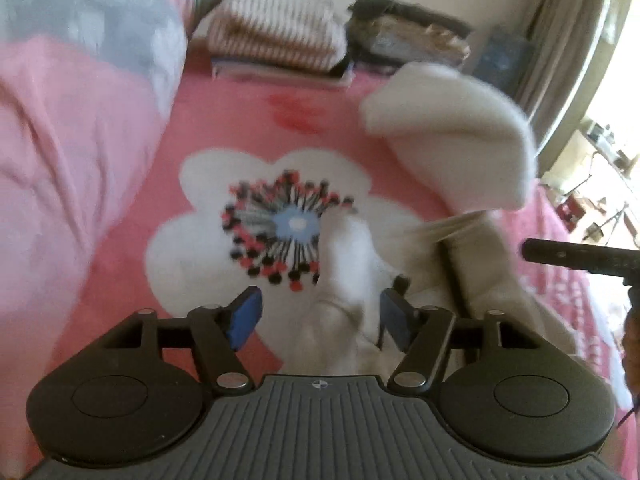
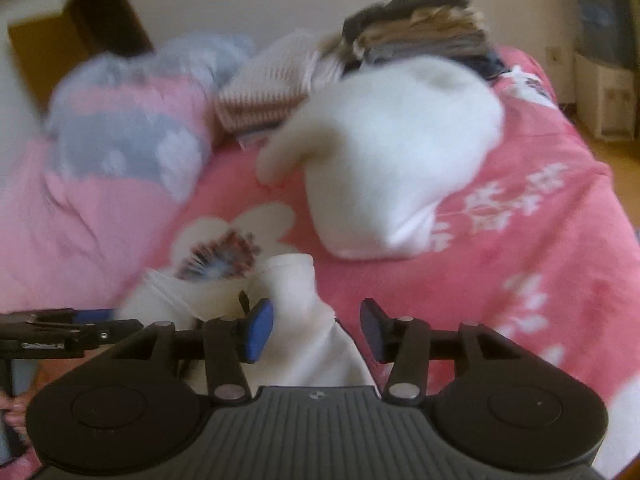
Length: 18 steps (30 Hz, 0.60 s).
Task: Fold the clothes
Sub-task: 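Lift and spread the hoodie with both tools over the bed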
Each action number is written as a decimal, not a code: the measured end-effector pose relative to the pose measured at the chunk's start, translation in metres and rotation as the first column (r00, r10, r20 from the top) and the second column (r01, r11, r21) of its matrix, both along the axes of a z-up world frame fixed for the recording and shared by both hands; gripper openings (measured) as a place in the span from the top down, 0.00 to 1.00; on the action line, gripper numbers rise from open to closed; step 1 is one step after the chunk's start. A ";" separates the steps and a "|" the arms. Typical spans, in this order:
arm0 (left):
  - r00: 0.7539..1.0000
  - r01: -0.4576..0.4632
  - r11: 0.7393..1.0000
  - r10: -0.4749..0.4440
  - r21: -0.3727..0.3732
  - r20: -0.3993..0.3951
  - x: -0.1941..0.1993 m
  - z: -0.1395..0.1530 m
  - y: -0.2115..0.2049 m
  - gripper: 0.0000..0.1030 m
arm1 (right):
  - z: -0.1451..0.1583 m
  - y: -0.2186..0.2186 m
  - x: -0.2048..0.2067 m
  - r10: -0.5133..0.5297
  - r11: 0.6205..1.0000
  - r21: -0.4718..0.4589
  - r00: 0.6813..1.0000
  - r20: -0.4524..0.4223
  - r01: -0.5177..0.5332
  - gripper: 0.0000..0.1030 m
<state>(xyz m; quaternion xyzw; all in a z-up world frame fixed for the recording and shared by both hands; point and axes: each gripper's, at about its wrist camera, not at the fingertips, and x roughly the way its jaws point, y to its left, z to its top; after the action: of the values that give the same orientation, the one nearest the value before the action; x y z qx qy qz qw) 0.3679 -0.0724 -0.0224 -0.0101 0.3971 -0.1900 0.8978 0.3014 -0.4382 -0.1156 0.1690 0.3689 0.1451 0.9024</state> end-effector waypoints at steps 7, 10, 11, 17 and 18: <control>0.966 0.237 0.966 -0.246 0.105 0.081 -0.074 0.042 -0.022 0.04 | 0.028 -0.039 -0.119 0.030 0.982 0.188 0.999 0.018 -0.033 0.29; 0.940 0.318 0.940 -0.330 0.120 0.087 -0.113 0.032 -0.031 0.08 | 0.015 -0.029 -0.146 0.054 0.976 0.216 0.996 -0.068 -0.038 0.29; 0.932 0.341 0.932 -0.352 0.121 0.090 -0.127 0.026 -0.034 0.08 | 0.009 -0.031 -0.151 0.031 0.970 0.242 0.995 -0.100 -0.006 0.29; 0.892 0.442 0.888 -0.450 0.129 0.038 -0.170 -0.001 -0.056 0.35 | -0.035 -0.052 -0.133 -0.139 0.888 0.377 0.934 -0.328 0.265 0.29; 0.885 0.451 0.880 -0.462 0.147 0.050 -0.174 -0.002 -0.058 0.39 | -0.041 -0.053 -0.130 -0.147 0.878 0.386 0.926 -0.347 0.284 0.31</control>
<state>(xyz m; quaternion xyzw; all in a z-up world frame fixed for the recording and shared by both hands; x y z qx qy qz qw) 0.1936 -0.1308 -0.0245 0.1505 0.3620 -0.3702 0.8422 0.1718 -0.4916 -0.1569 0.4245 0.4420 0.0921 0.7848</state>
